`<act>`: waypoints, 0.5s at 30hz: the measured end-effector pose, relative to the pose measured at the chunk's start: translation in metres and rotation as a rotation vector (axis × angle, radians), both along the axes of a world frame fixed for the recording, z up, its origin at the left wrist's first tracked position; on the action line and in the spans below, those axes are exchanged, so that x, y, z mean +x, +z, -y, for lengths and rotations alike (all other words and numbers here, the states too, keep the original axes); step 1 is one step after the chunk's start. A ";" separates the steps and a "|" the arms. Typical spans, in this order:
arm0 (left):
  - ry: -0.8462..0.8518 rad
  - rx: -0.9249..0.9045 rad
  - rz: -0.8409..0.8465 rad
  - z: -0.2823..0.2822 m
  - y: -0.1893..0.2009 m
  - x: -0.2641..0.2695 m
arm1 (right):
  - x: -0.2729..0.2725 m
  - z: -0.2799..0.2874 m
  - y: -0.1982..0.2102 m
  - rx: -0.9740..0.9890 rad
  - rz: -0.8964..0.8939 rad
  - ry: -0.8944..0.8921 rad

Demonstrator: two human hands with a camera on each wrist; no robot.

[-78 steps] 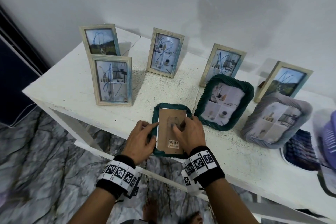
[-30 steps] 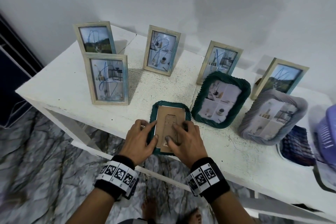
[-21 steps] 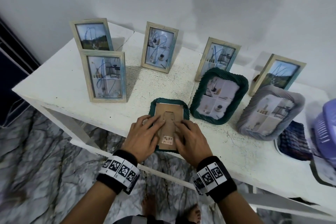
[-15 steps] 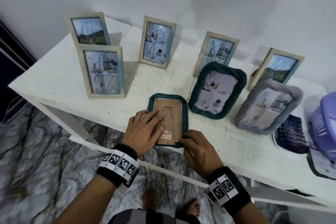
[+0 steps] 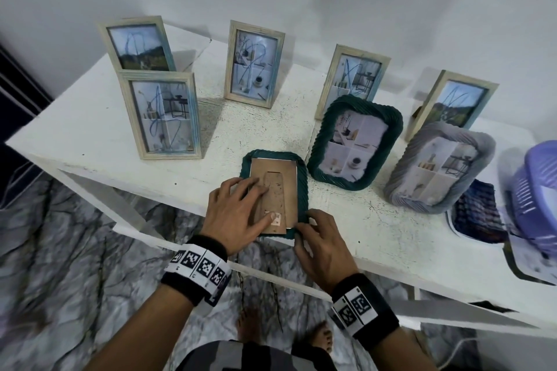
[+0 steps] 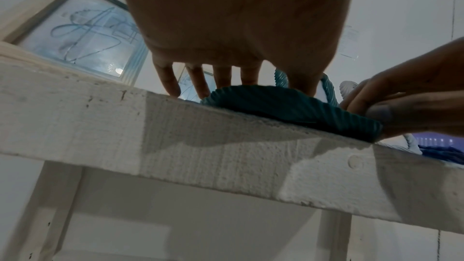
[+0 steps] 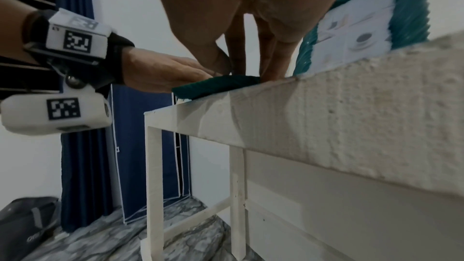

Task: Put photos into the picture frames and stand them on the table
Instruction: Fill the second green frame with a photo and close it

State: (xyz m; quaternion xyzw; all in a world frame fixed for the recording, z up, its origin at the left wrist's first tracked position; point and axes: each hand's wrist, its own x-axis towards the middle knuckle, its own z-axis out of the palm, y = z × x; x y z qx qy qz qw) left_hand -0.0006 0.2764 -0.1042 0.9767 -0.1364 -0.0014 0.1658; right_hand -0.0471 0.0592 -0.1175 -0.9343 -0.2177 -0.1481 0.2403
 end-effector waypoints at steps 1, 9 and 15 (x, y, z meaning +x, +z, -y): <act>0.003 -0.002 0.005 0.000 0.000 0.000 | -0.001 -0.003 0.000 -0.002 -0.018 -0.038; 0.005 -0.001 0.003 -0.001 -0.003 0.000 | 0.000 -0.001 0.007 0.016 -0.111 -0.010; 0.001 -0.016 0.008 0.000 -0.003 0.000 | -0.002 -0.005 0.011 0.108 -0.075 -0.182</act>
